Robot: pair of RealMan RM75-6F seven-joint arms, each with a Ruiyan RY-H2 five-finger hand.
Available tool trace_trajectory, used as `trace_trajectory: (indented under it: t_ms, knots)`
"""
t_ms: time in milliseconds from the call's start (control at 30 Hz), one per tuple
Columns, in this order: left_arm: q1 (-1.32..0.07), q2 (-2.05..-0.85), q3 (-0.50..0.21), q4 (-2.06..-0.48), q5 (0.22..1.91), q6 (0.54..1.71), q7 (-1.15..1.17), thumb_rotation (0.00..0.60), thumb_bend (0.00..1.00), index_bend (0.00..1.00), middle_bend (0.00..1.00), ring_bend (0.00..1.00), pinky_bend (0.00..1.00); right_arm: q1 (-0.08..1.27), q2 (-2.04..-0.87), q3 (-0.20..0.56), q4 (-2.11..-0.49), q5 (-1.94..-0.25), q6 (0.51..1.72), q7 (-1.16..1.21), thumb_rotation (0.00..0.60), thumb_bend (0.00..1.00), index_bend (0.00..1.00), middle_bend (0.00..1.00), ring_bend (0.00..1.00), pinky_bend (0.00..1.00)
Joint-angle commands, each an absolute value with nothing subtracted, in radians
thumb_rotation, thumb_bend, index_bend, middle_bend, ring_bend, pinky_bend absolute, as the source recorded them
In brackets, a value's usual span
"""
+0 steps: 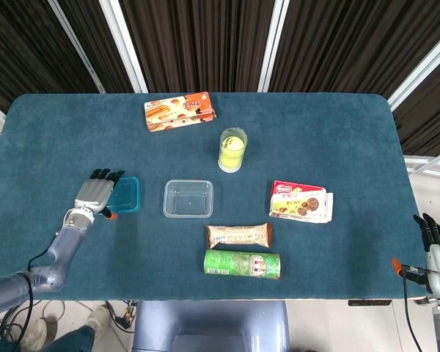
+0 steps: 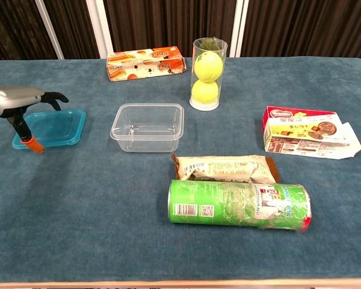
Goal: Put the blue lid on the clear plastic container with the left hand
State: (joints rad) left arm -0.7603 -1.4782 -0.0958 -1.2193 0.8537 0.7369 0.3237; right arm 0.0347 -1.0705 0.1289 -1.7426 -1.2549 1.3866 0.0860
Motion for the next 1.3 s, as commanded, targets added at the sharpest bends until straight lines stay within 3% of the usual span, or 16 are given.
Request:
trace_trajectory:
  t_ms: [33,400,667,967,1300]
  knots:
    - [-0.758,-1.467,-0.101,-1.233,0.857,0.740,0.317,0.600,0.13,0.06,0.34,0.00,0.00,0.035,-1.071,0.129,-1.743,-1.255,1.387,0.086,0.600,0.29,0.10,0.00,0.00,0.00]
    - [-0.785,-1.344,-0.148,-1.431,0.856,0.792,0.352,0.600,0.13,0.06,0.34,0.00,0.00,0.035,-1.070,0.130,-1.745,-1.253,1.386,0.088,0.600,0.29,0.10,0.00,0.00,0.00]
    - [-0.879,-1.257,-0.190,-1.631,0.744,0.815,0.486,0.600,0.13,0.06,0.34,0.00,0.00,0.035,-1.070,0.130,-1.745,-1.253,1.386,0.088,0.600,0.29,0.10,0.00,0.00,0.00]
    - [-1.089,-1.315,-0.205,-1.716,0.442,0.833,0.665,0.600,0.13,0.06,0.34,0.00,0.00,0.035,-1.070,0.132,-1.744,-1.249,1.386,0.090,0.600,0.29,0.10,0.00,0.00,0.00]
    - [-1.154,-1.421,-0.187,-1.671,0.355,0.884,0.667,0.600,0.13,0.07,0.34,0.00,0.00,0.033,-1.071,0.134,-1.743,-1.247,1.390,0.091,0.600,0.29,0.10,0.00,0.00,0.00]
